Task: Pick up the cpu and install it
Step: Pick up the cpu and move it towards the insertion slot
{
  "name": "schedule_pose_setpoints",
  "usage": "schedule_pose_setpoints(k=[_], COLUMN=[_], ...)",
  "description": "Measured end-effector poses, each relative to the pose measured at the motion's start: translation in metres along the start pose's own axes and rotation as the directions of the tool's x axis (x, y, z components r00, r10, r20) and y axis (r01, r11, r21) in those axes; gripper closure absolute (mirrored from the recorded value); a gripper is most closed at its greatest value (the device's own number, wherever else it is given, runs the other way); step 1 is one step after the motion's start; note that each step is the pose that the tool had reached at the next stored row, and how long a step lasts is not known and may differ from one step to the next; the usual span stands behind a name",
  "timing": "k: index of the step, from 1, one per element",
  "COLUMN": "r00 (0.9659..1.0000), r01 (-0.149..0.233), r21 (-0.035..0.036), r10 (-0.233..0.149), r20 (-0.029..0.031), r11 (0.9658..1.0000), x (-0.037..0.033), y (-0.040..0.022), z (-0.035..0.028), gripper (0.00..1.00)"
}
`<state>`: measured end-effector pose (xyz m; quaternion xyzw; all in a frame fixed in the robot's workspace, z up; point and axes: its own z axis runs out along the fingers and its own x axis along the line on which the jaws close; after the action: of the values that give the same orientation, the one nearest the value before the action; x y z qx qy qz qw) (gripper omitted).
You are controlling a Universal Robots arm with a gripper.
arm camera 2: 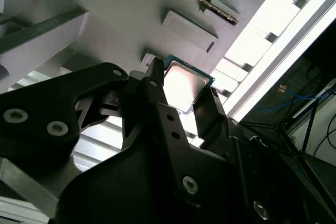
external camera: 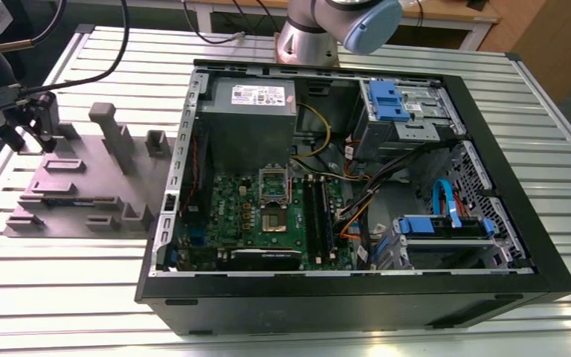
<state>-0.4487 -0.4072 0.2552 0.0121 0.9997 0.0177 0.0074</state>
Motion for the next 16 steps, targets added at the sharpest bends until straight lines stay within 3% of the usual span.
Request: schedule_pose_setpoints(k=[16], r00=[1.0000], r01=[0.000], r21=[0.0000], r10=[0.000], r20=[-0.0001], r11=[1.0000], x=[-0.0001], y=[0.0002], z=[-0.0050], gripper=[0.53])
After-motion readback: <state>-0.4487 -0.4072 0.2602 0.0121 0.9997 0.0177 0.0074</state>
